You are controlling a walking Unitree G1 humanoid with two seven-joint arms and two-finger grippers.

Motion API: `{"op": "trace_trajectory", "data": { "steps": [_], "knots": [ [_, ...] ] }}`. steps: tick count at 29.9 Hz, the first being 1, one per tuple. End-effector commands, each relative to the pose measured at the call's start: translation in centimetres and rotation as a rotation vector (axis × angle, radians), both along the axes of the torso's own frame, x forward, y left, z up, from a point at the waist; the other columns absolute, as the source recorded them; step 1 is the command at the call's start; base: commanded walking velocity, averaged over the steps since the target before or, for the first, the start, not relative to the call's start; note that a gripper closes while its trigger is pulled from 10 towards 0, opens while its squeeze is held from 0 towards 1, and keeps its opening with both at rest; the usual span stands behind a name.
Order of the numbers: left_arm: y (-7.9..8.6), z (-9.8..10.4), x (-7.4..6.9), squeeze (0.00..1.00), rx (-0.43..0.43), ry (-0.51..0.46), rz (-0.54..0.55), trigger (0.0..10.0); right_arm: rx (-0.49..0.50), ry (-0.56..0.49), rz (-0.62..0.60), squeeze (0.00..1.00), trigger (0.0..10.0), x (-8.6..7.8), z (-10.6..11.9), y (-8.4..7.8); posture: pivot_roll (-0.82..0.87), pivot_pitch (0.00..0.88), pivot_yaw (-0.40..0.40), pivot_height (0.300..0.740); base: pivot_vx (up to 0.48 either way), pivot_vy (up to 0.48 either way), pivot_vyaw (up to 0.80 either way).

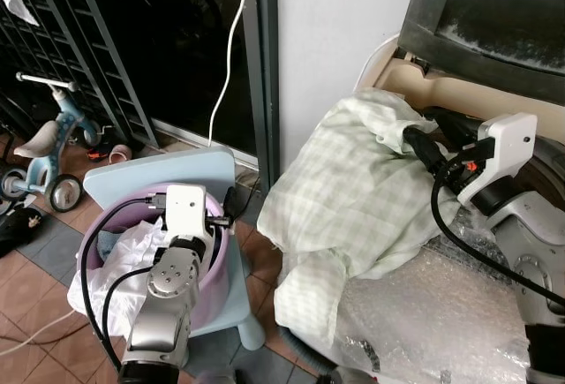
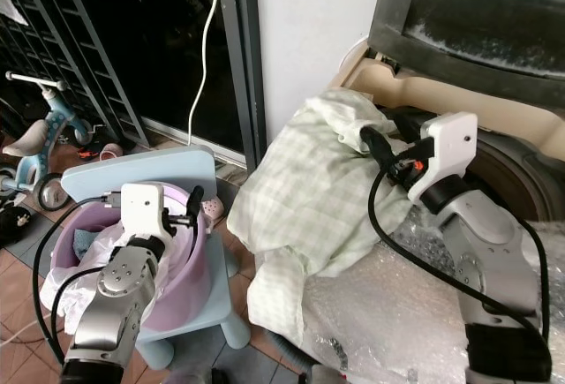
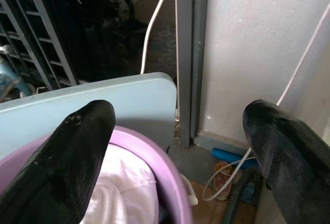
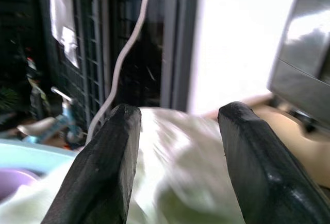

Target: Clothes washing

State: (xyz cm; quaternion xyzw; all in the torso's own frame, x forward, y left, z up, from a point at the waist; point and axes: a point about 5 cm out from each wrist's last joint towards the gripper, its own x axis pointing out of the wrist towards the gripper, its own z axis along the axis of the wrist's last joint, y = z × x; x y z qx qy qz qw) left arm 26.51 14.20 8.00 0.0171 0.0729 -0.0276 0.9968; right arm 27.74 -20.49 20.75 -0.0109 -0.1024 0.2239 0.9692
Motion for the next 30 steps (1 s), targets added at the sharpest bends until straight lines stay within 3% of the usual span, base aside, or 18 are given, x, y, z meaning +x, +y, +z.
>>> {"op": "trace_trajectory", "data": {
  "steps": [1,4,6,7,10,11,15,17,18,19,20,26,30],
  "knots": [
    [0.1,0.3,0.2,0.00,-0.001,-0.014,-0.001,10.0,-0.025,-0.015,0.046,0.00,10.0,-0.2,0.8,1.1,-0.11,0.000,0.038,0.740,0.000,0.000,0.00],
    [-0.1,0.3,0.4,0.00,-0.002,-0.018,-0.007,10.0,-0.139,-0.012,0.153,0.00,10.0,-0.4,1.1,2.4,-0.11,0.000,0.034,0.740,0.000,0.000,0.00],
    [-0.1,0.3,0.4,0.00,-0.003,-0.019,-0.006,10.0,-0.159,-0.006,0.188,0.00,10.0,-0.6,1.1,2.7,-0.11,0.000,0.033,0.740,0.000,0.000,0.00],
    [-0.1,0.4,0.4,0.00,-0.003,-0.021,-0.003,10.0,-0.229,0.051,0.310,0.00,10.0,-1.4,0.3,3.6,-0.11,0.000,0.033,0.740,0.000,0.000,0.00],
    [-0.1,0.4,0.4,0.00,-0.005,-0.023,0.000,10.0,-0.347,0.156,0.410,0.00,10.0,-2.3,-1.8,3.9,-0.10,0.000,0.027,0.740,0.000,0.000,0.00],
    [-0.1,0.4,0.4,0.00,-0.005,-0.023,0.000,10.0,-0.347,0.156,0.410,0.00,10.0,-2.3,-1.8,3.9,-0.10,0.000,0.027,0.740,0.000,0.000,0.00],
    [0.0,0.4,0.3,0.00,-0.008,-0.021,0.006,10.0,-0.565,0.278,0.377,0.00,10.0,-2.2,-5.2,2.8,-0.09,0.000,0.023,0.740,0.000,0.000,0.00],
    [0.0,0.4,0.3,0.00,-0.009,-0.019,0.006,10.0,-0.571,0.293,0.357,0.00,9.6,-1.9,-5.5,2.7,-0.09,0.000,0.023,0.740,0.000,0.000,0.00],
    [0.0,0.3,0.3,0.00,-0.010,-0.017,0.007,10.0,-0.581,0.299,0.333,0.00,4.9,-1.6,-5.7,2.5,-0.09,0.000,0.024,0.740,0.000,0.000,0.00],
    [0.0,0.3,0.2,0.00,-0.011,-0.015,0.008,10.0,-0.588,0.303,0.317,0.00,4.9,-1.4,-5.8,2.4,-0.09,0.000,0.023,0.740,0.000,0.000,0.00],
    [0.0,0.3,0.2,0.00,-0.013,-0.013,0.006,10.0,-0.613,0.304,0.301,0.00,0.0,-1.1,-6.0,2.2,-0.09,0.000,0.024,0.740,0.000,0.000,0.00],
    [-0.3,0.3,0.2,0.00,-0.012,-0.005,-0.005,10.0,-0.702,0.312,0.213,0.00,0.0,0.2,-6.4,0.7,-0.08,0.000,0.020,0.740,0.000,0.000,0.00],
    [-0.1,0.2,0.2,0.00,-0.012,0.001,0.001,10.0,-0.639,0.339,0.065,0.00,0.0,2.1,-6.0,-1.1,-0.09,0.000,0.016,0.740,0.000,0.000,0.00]
  ]
}}
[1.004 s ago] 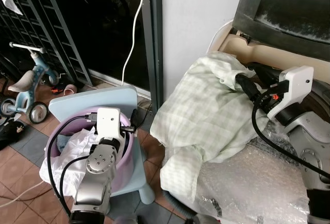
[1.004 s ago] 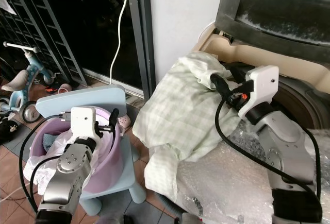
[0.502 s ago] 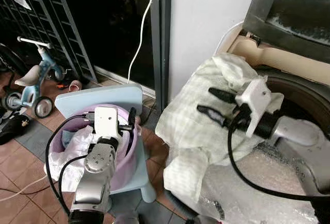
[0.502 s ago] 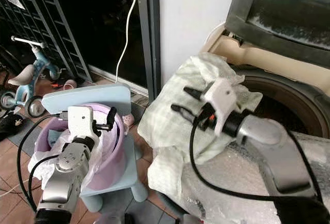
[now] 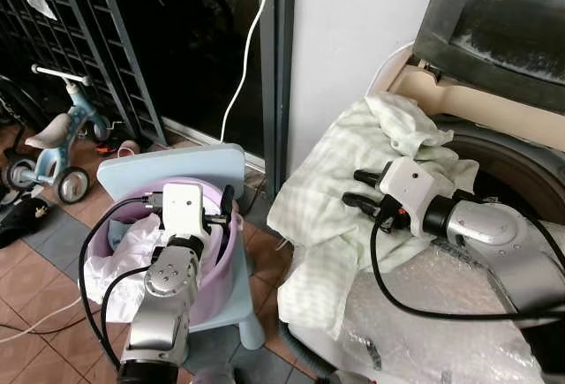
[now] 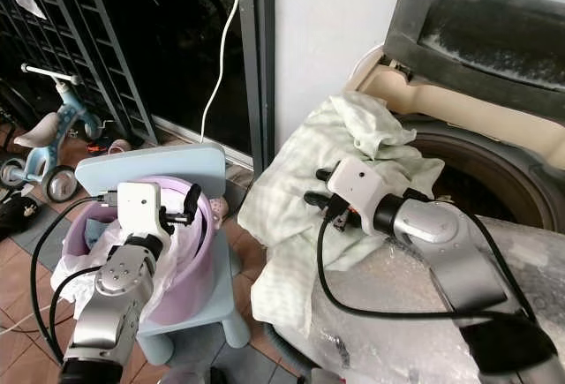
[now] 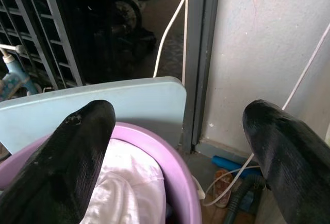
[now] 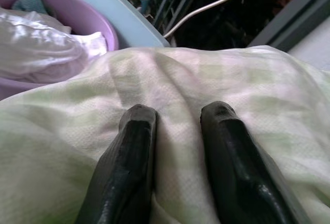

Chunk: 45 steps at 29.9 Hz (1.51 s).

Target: Clothes washing

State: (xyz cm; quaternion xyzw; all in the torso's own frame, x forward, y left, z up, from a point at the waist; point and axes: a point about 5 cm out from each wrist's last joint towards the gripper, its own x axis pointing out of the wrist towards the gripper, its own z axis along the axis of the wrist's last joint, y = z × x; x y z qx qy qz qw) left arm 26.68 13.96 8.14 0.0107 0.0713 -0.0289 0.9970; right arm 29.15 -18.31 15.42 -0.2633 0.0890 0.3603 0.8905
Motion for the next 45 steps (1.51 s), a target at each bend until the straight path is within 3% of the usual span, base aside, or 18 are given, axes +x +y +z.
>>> {"op": "trace_trajectory", "data": {
  "steps": [1,7,13,15,19,21,24,27,29,31,32,33,34,35,38,39,44,45],
  "knots": [
    [0.2,0.1,0.0,0.00,0.001,0.004,0.003,10.0,-0.033,0.025,-0.225,0.00,0.0,1.1,-0.6,-3.5,-0.08,0.000,0.015,0.740,0.000,0.000,0.00],
    [0.2,0.1,-0.1,0.00,0.002,0.003,0.010,10.0,0.066,0.055,-0.336,0.00,0.0,1.9,-0.7,-4.1,-0.07,0.000,0.015,0.740,0.000,0.000,0.00],
    [0.3,0.1,-0.2,0.00,0.004,0.006,0.012,10.0,0.178,0.120,-0.527,0.00,0.0,2.3,-1.8,-5.1,-0.08,0.000,0.017,0.740,0.000,0.000,0.00],
    [0.3,0.1,-0.2,0.00,0.007,0.006,0.009,10.0,0.271,0.117,-0.721,0.00,0.0,3.2,-1.5,-7.0,-0.08,0.000,0.020,0.740,0.000,0.000,0.00],
    [0.3,0.1,-0.1,0.00,0.008,0.006,0.008,10.0,0.307,0.088,-0.834,0.00,0.0,3.7,-1.0,-8.4,-0.07,0.000,0.021,0.740,0.000,0.000,0.00],
    [0.4,0.2,-0.1,0.00,0.012,0.004,0.009,10.0,0.372,0.006,-0.988,0.00,0.0,4.4,0.6,-10.6,-0.07,0.000,0.020,0.740,0.000,0.000,0.00],
    [0.4,0.2,-0.1,0.00,0.015,0.003,0.013,10.0,0.399,-0.105,-1.082,0.00,0.0,4.8,2.7,-12.3,-0.07,0.000,0.019,0.740,0.000,0.000,0.00],
    [0.5,0.2,-0.1,0.00,0.021,0.001,0.019,10.0,0.410,-0.356,-1.213,0.00,0.0,4.6,6.8,-14.9,-0.07,0.000,0.019,0.740,0.000,0.000,0.00],
    [0.6,0.2,-0.1,0.00,0.025,0.001,0.022,10.0,0.421,-0.431,-1.241,0.00,0.0,4.5,8.0,-15.5,-0.07,0.000,0.019,0.740,0.000,0.000,0.00],
    [0.7,0.2,-0.1,0.00,0.028,-0.001,0.026,10.0,0.387,-0.561,-1.202,0.00,0.0,4.5,10.7,-15.5,-0.07,0.000,0.020,0.740,0.000,0.000,0.00],
    [0.7,0.2,0.0,0.00,0.031,-0.002,0.028,10.0,0.317,-0.637,-1.158,0.00,1.0,4.6,11.8,-15.0,-0.07,0.000,0.021,0.740,0.000,0.000,0.00],
    [0.7,0.2,0.0,0.00,0.031,-0.002,0.028,10.0,0.317,-0.637,-1.158,0.00,1.0,4.6,11.8,-15.0,-0.07,0.000,0.021,0.740,0.000,0.000,0.00],
    [0.8,0.2,0.0,0.00,0.032,-0.002,0.029,10.0,0.290,-0.662,-1.139,0.00,7.1,4.6,12.2,-14.8,-0.07,0.000,0.021,0.740,0.000,0.000,0.00],
    [0.7,0.2,0.0,0.00,0.033,-0.004,0.029,10.0,0.253,-0.667,-1.081,0.00,10.0,5.0,12.0,-13.7,-0.07,0.000,0.023,0.740,0.000,0.000,0.00],
    [0.7,0.3,0.1,0.00,0.035,-0.008,0.030,10.0,0.208,-0.675,-0.980,0.00,10.0,5.3,10.9,-12.1,-0.08,0.000,0.021,0.740,0.000,0.000,0.00],
    [0.7,0.3,0.1,0.00,0.036,-0.009,0.030,10.0,0.192,-0.683,-0.947,0.99,10.0,5.2,10.8,-11.6,-0.07,0.000,0.019,0.740,0.000,0.000,0.00],
    [0.8,0.4,0.1,0.00,0.036,-0.015,0.041,10.0,0.202,-0.739,-0.700,1.00,10.0,4.6,10.4,-8.1,-0.07,0.000,0.021,0.740,0.000,0.000,0.00],
    [0.8,0.4,0.1,0.00,0.036,-0.015,0.041,10.0,0.202,-0.739,-0.700,1.00,10.0,4.6,10.4,-8.1,-0.07,0.000,0.021,0.740,0.000,0.000,0.00]
  ]
}}
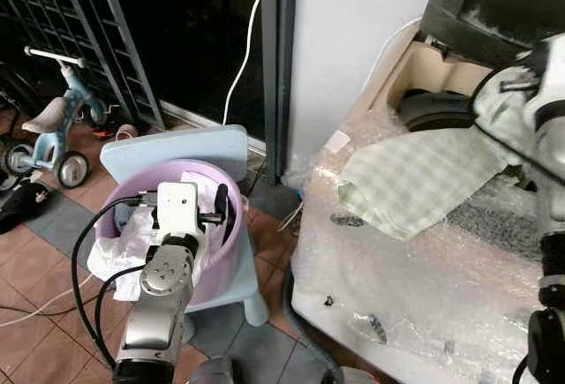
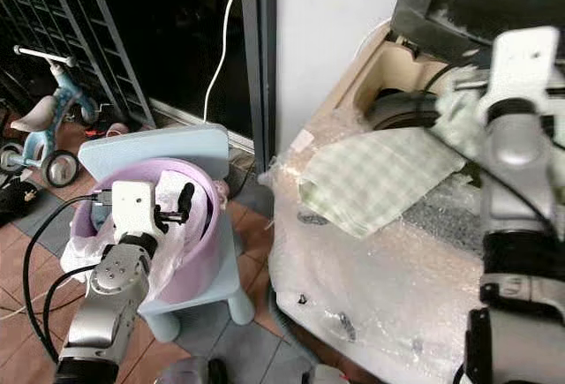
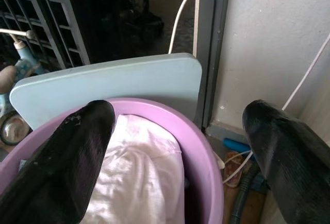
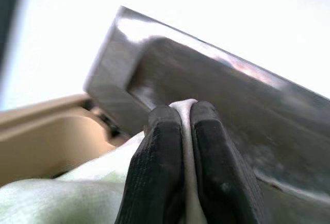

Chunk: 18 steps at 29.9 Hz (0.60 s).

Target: Clothes washing

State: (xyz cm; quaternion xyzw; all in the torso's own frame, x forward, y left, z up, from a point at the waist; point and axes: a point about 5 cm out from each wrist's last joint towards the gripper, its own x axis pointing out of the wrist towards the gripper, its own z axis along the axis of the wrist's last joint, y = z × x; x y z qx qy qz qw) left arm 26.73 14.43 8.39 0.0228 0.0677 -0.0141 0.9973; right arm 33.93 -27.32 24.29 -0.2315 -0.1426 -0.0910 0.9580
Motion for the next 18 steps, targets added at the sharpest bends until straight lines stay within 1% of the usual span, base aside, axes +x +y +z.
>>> {"op": "trace_trajectory", "data": {
  "steps": [1,3,5,6,7,8,9,10,11,12,13,14,15,18],
  "knots": [
    [0.4,0.1,0.0,0.00,0.011,-0.007,0.019,10.0,-0.044,-0.074,0.172,1.00,10.0,-0.7,1.2,2.8,-0.07,0.000,0.022,0.740,0.000,0.000,0.00],
    [0.3,0.2,0.0,0.00,0.012,-0.009,0.015,10.0,0.004,-0.018,0.330,1.00,10.0,-1.3,0.4,4.5,-0.07,0.000,0.022,0.740,0.000,0.000,0.00],
    [0.4,0.2,0.0,0.00,0.012,-0.010,0.012,10.0,0.040,0.033,0.427,1.00,10.0,-1.7,-0.3,5.4,-0.07,0.000,0.023,0.740,0.000,0.000,0.00],
    [0.4,0.2,0.0,0.00,0.012,-0.010,0.011,10.0,0.070,0.130,0.535,1.00,10.0,-2.2,-1.2,6.1,-0.07,0.000,0.025,0.740,0.000,0.000,0.00],
    [0.4,0.2,0.0,0.00,0.012,-0.010,0.011,10.0,0.070,0.130,0.535,1.00,10.0,-2.2,-1.2,6.1,-0.07,0.000,0.025,0.740,0.000,0.000,0.00],
    [0.4,0.2,0.0,0.00,0.012,-0.009,0.010,10.0,0.076,0.160,0.572,1.00,10.0,-2.4,-1.5,6.3,-0.07,0.000,0.025,0.740,0.000,0.000,0.00],
    [0.3,0.1,0.0,0.00,0.013,-0.008,0.007,10.0,0.059,0.276,0.670,1.00,10.0,-3.2,-2.6,6.4,-0.08,0.000,0.028,0.740,0.000,0.000,0.00],
    [0.3,0.1,0.0,0.00,0.013,-0.008,0.007,10.0,0.059,0.276,0.670,1.00,10.0,-3.2,-2.6,6.4,-0.08,0.000,0.028,0.740,0.000,0.000,0.00],
    [0.3,0.1,0.1,0.00,0.012,-0.008,0.002,10.0,0.044,0.370,0.760,1.00,10.0,-4.1,-3.5,6.1,-0.08,0.000,0.029,0.740,0.000,0.000,0.00],
    [0.2,0.2,0.1,0.00,0.015,-0.011,-0.007,10.0,0.046,0.414,0.829,1.00,10.0,-4.9,-3.7,6.1,-0.07,0.000,0.029,0.740,0.000,0.000,0.00],
    [0.1,0.2,0.1,0.00,0.019,-0.019,-0.027,10.0,0.063,0.492,0.907,1.00,10.0,-5.8,-4.1,6.0,-0.08,0.000,0.031,0.740,0.000,0.000,0.00],
    [0.1,0.3,0.1,0.00,0.020,-0.021,-0.031,10.0,0.065,0.506,0.919,1.00,10.0,-5.9,-4.2,6.0,-0.08,0.000,0.031,0.740,0.000,0.000,0.00],
    [0.1,0.3,0.1,0.00,0.021,-0.020,-0.025,10.0,0.020,0.548,0.934,1.00,10.0,-6.3,-4.5,5.6,-0.08,0.000,0.032,0.740,0.000,0.000,0.00],
    [0.1,0.3,0.1,0.00,0.022,-0.019,-0.022,10.0,0.009,0.578,0.940,1.00,10.0,-6.5,-4.7,5.4,-0.08,0.000,0.033,0.740,0.000,0.000,0.00]
  ]
}}
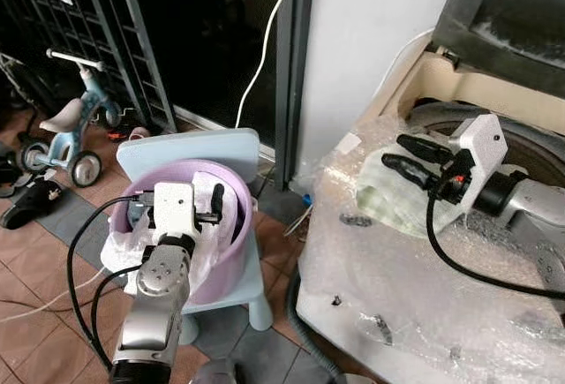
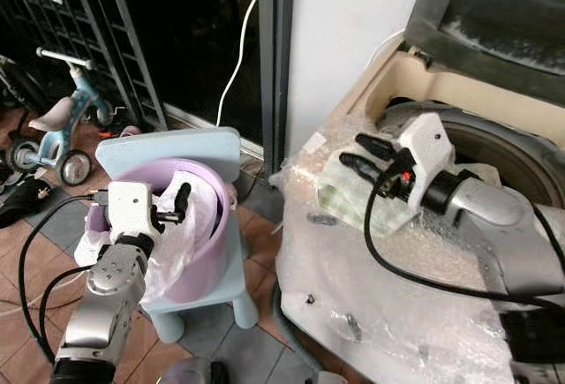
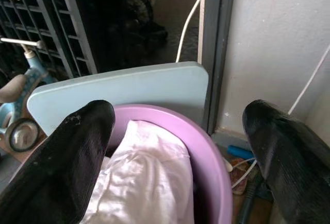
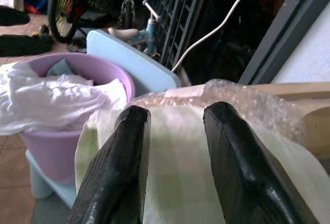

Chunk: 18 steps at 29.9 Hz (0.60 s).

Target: Clothes washing

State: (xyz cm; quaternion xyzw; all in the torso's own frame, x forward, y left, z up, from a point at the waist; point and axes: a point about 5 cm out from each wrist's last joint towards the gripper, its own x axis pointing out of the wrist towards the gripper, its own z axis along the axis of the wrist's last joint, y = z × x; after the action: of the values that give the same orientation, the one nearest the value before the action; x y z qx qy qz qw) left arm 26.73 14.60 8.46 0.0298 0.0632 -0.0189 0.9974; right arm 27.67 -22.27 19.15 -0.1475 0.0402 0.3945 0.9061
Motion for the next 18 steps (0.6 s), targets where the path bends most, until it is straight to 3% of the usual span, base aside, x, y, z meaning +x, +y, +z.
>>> {"op": "trace_trajectory", "data": {
  "steps": [1,2,3,4,5,6,7,8,15,18],
  "knots": [
    [0.0,0.2,0.1,0.00,0.009,-0.009,-0.010,10.0,-0.043,0.022,0.033,1.00,10.0,-0.3,-0.1,-0.1,-0.07,0.000,0.033,0.740,0.000,0.000,0.00],
    [0.0,0.2,0.1,0.00,0.009,-0.008,-0.010,10.0,-0.068,0.036,0.019,1.00,10.0,-0.2,-0.5,-0.3,-0.07,0.000,0.033,0.740,0.000,0.000,0.00],
    [0.0,0.2,0.1,0.00,0.009,-0.007,-0.009,10.0,-0.134,0.043,-0.017,1.00,4.1,0.0,-1.5,-0.7,-0.07,0.000,0.034,0.740,0.000,0.000,0.00],
    [0.0,0.2,0.1,0.00,0.009,-0.007,-0.008,10.0,-0.169,0.040,-0.032,1.00,4.1,0.1,-1.9,-0.9,-0.07,0.000,0.034,0.740,0.000,0.000,0.00],
    [0.0,0.2,0.1,0.00,0.009,-0.007,-0.007,10.0,-0.206,0.046,-0.058,0.82,0.0,0.3,-2.4,-1.3,-0.07,0.000,0.034,0.740,0.000,0.000,0.00],
    [0.0,0.2,0.1,0.00,0.010,-0.007,-0.006,10.0,-0.268,0.067,-0.102,0.26,0.0,0.5,-3.5,-1.8,-0.07,0.000,0.034,0.740,0.000,0.000,0.00],
    [0.0,0.2,0.1,0.00,0.010,-0.007,-0.006,10.0,-0.268,0.067,-0.102,0.26,0.0,0.5,-3.5,-1.8,-0.07,0.000,0.034,0.740,0.000,0.000,0.00],
    [0.0,0.2,0.1,0.00,0.010,-0.007,-0.005,10.0,-0.305,0.090,-0.135,0.00,0.0,0.6,-4.3,-2.1,-0.07,0.000,0.034,0.740,0.000,0.000,0.00],
    [-0.1,0.1,0.1,0.00,0.009,-0.005,-0.005,10.0,-0.329,0.083,-0.269,0.00,0.0,2.0,-4.5,-2.9,-0.07,0.000,0.032,0.740,0.000,0.000,0.00],
    [-0.1,0.1,0.1,0.00,0.006,-0.003,-0.001,10.0,-0.266,0.035,-0.600,0.00,0.0,4.5,-3.4,-5.8,-0.07,0.000,0.027,0.740,0.000,0.000,0.00]
  ]
}}
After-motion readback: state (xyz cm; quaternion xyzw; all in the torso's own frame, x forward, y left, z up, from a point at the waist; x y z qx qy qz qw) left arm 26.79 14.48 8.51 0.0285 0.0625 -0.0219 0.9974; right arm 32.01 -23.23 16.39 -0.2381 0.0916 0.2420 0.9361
